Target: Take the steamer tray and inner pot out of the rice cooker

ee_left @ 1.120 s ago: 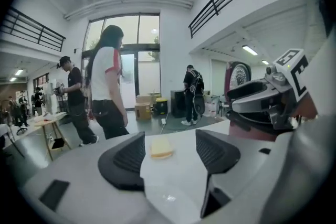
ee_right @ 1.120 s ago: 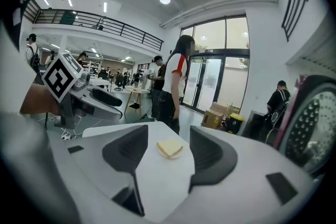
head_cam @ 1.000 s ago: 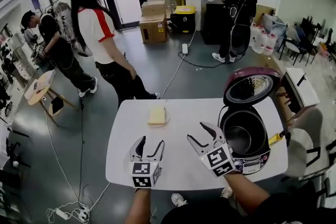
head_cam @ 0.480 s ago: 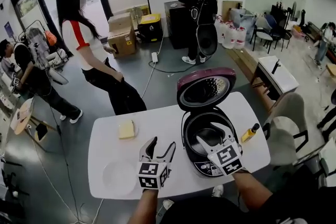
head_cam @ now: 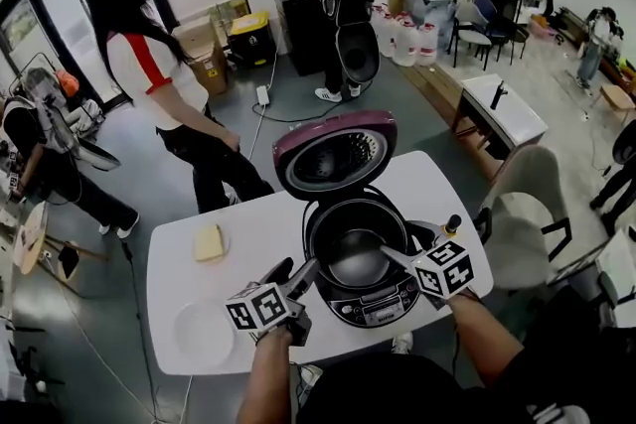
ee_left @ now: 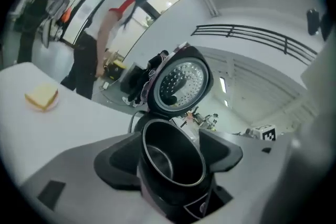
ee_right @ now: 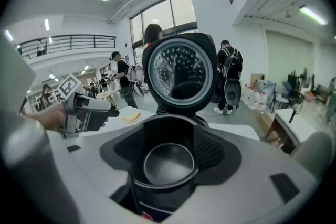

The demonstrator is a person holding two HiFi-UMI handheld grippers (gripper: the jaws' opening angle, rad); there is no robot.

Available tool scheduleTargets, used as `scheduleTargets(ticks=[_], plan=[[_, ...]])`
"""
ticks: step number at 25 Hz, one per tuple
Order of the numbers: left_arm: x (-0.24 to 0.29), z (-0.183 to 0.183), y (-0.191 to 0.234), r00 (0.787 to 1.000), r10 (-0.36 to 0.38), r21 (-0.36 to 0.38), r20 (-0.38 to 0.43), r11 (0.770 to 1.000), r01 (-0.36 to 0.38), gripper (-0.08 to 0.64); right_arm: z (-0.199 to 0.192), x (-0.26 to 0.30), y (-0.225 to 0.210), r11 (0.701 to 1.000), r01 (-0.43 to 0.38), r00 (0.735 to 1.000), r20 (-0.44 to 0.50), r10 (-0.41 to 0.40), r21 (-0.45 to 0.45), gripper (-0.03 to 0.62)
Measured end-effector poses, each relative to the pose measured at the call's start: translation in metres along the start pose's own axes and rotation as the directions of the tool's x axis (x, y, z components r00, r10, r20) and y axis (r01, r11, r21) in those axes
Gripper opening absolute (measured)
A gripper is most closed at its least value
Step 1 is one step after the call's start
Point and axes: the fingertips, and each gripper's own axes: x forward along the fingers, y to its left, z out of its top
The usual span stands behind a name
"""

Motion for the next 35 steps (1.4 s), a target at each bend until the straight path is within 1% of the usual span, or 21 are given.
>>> scheduleTargets(ticks=[2, 3, 4, 5, 7, 10, 12, 14, 15, 17, 19, 21, 22, 28, 32, 35], plan=[[0.005, -0.011, 0.005, 0.999, -0.035, -0.122, -0.015, 0.992, 0.033, 0.347, -0.013, -0.001, -0.014, 0.991, -0.048, 0.998, -0.020, 0.051, 0.123, 0.273], [0.007, -0.016, 0.005, 0.998, -0.056, -0.175, -0.021, 0.983, 0.052, 0.347, -0.019, -0.001, -0.020, 0.977, -0.077, 0.996, -0.023, 0.083, 0.197, 0.273], [0.008, -0.022, 0.004, 0.997, -0.077, -0.221, -0.027, 0.973, 0.070, 0.347, -0.025, -0.002, -0.025, 0.956, -0.107, 0.993, -0.021, 0.117, 0.273, 0.275], [0.009, -0.027, 0.002, 0.995, -0.097, -0.259, -0.032, 0.962, 0.086, 0.347, -0.030, -0.002, -0.029, 0.929, -0.134, 0.989, -0.017, 0.149, 0.346, 0.282], [0.012, -0.035, -0.003, 0.990, -0.139, -0.324, -0.036, 0.938, 0.120, 0.345, -0.039, -0.003, -0.038, 0.862, -0.175, 0.980, -0.004, 0.201, 0.476, 0.282], [0.018, -0.038, -0.011, 0.979, -0.200, -0.423, -0.029, 0.890, 0.169, 0.345, -0.048, 0.001, -0.048, 0.757, -0.206, 0.967, 0.010, 0.255, 0.620, 0.284], [0.019, -0.041, -0.010, 0.977, -0.210, -0.473, -0.039, 0.865, 0.168, 0.345, -0.055, 0.005, -0.049, 0.693, -0.219, 0.957, 0.012, 0.290, 0.687, 0.295], [0.021, -0.043, -0.009, 0.975, -0.218, -0.515, -0.042, 0.841, 0.166, 0.344, -0.059, 0.008, -0.047, 0.636, -0.224, 0.949, 0.016, 0.316, 0.739, 0.304], [0.023, -0.044, -0.008, 0.975, -0.219, -0.529, -0.043, 0.833, 0.164, 0.344, -0.060, 0.010, -0.048, 0.613, -0.226, 0.946, 0.021, 0.323, 0.757, 0.305], [0.027, -0.046, -0.008, 0.975, -0.217, -0.554, -0.044, 0.817, 0.157, 0.344, -0.060, 0.011, -0.049, 0.580, -0.229, 0.942, 0.029, 0.333, 0.781, 0.305], [0.030, -0.049, -0.007, 0.976, -0.215, -0.582, -0.042, 0.799, 0.151, 0.344, -0.059, 0.012, -0.049, 0.557, -0.233, 0.938, 0.034, 0.344, 0.797, 0.305], [0.031, -0.051, -0.002, 0.978, -0.201, -0.594, -0.050, 0.794, 0.133, 0.331, -0.059, 0.015, -0.048, 0.533, -0.239, 0.933, 0.039, 0.359, 0.811, 0.305], [0.031, -0.052, 0.000, 0.979, -0.196, -0.597, -0.051, 0.792, 0.127, 0.322, -0.058, 0.016, -0.047, 0.527, -0.241, 0.930, 0.039, 0.366, 0.815, 0.305], [0.031, -0.052, 0.001, 0.980, -0.183, -0.606, -0.073, 0.789, 0.102, 0.305, -0.058, 0.019, -0.045, 0.542, -0.249, 0.917, 0.015, 0.398, 0.802, 0.305], [0.029, -0.055, 0.007, 0.984, -0.155, -0.609, -0.088, 0.790, 0.070, 0.331, -0.057, 0.021, -0.046, 0.551, -0.250, 0.917, 0.012, 0.398, 0.796, 0.305], [0.031, -0.055, 0.008, 0.983, -0.159, -0.614, -0.088, 0.786, 0.072, 0.325, -0.056, 0.021, -0.046, 0.549, -0.253, 0.917, 0.017, 0.399, 0.796, 0.305]])
